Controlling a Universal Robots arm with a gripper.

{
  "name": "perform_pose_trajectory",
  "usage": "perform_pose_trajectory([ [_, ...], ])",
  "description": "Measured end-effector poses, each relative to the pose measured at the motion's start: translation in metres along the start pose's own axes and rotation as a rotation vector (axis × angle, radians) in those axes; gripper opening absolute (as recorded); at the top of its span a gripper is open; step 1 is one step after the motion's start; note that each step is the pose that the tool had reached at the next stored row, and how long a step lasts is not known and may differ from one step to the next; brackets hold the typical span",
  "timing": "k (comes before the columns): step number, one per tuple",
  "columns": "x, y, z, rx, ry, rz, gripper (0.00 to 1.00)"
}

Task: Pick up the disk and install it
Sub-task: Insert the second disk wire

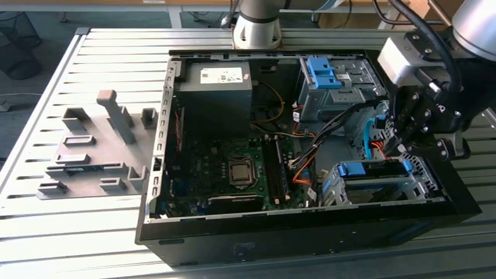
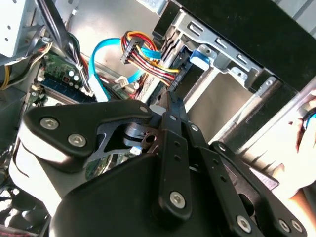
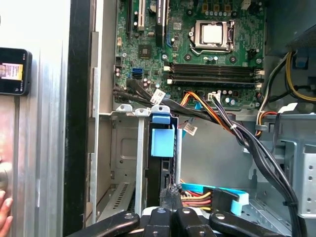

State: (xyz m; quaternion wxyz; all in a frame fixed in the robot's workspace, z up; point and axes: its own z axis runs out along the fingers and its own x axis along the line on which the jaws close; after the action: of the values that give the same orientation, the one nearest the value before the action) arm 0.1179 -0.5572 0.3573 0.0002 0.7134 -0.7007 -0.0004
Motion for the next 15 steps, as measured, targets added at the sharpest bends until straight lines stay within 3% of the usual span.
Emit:
perform_pose_trajectory([
  [3, -0.0001, 0.0004, -0.0066, 0.0000, 0.0000, 0.000, 0.11],
  [10, -0.0004, 0.0138, -0.0066, 0.0000, -0.0002, 0.000, 0.11],
  [15, -0.0005, 0.0144, -0.0158, 0.0001, -0.0001, 0.000, 0.11],
])
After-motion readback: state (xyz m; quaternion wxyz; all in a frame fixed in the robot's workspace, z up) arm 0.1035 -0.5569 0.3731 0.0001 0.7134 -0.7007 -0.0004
